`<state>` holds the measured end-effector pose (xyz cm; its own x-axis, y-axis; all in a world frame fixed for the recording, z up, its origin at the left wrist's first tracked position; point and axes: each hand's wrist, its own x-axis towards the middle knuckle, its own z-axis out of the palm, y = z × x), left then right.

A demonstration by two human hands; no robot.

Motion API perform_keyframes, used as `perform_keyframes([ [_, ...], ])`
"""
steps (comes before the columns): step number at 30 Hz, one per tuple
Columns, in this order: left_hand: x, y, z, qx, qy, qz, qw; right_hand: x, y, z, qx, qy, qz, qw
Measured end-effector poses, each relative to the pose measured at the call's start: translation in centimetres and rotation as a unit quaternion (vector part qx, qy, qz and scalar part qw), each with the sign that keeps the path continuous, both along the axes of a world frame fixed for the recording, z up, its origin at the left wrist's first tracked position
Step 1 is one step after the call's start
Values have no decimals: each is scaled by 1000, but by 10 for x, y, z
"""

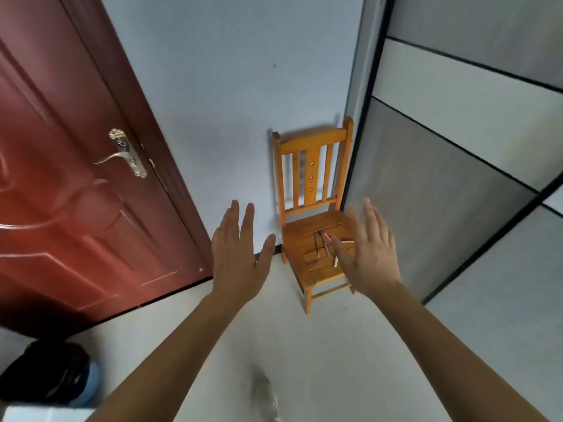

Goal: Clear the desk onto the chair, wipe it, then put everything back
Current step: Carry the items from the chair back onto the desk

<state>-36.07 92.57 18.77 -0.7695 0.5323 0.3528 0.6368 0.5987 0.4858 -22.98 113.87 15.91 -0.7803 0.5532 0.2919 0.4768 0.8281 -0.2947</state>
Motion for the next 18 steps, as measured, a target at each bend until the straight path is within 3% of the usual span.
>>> perform_keyframes([
  [8,-122,139,-27,-36,-77,-41,996,-106,124,-26,-32,-99,-58,993],
  [14,-181,246,-37,-74,-58,-68,993,-146,213,-29,-67,-121,-120,983],
  [18,-195,314,-56,-76,-43,-71,994,-160,281,-49,-80,-130,-92,984],
])
